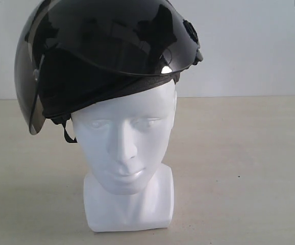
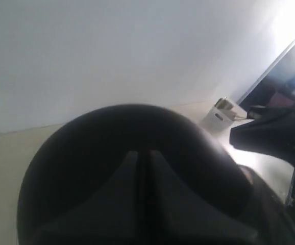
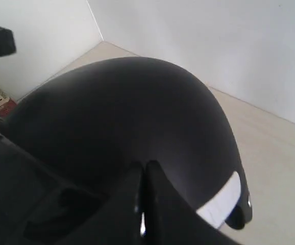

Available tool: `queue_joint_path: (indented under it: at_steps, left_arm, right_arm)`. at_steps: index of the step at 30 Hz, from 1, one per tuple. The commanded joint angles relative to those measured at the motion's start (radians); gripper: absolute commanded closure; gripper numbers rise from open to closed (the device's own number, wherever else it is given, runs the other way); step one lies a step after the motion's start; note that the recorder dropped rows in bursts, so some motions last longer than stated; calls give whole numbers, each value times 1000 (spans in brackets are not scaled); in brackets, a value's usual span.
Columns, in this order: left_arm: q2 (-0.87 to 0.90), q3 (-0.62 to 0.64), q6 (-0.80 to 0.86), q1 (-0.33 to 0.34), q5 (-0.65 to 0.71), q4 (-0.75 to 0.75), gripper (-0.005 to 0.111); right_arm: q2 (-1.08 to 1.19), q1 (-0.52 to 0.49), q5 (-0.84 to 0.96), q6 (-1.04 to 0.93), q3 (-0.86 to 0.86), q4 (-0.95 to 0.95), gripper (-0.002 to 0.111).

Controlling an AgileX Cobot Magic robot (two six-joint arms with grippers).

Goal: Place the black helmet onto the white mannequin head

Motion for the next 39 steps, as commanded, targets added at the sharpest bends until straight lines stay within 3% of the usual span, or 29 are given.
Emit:
queue_joint_path:
  at_steps: [1, 13, 25, 39]
  left_arm:
    - [20, -8, 15, -14, -15, 21, 102]
    - [36, -6, -15, -49, 64, 80, 102]
    - [36, -6, -73, -157, 89, 128, 102]
    - [18, -6, -119, -161, 168, 178, 102]
  right_arm:
    - [-1, 60, -127, 25, -4, -62, 108]
    - [68, 86, -188, -7, -4, -27, 108]
    - [64, 86, -30, 17, -4, -33, 108]
    - [23, 86, 42, 53, -4, -33, 108]
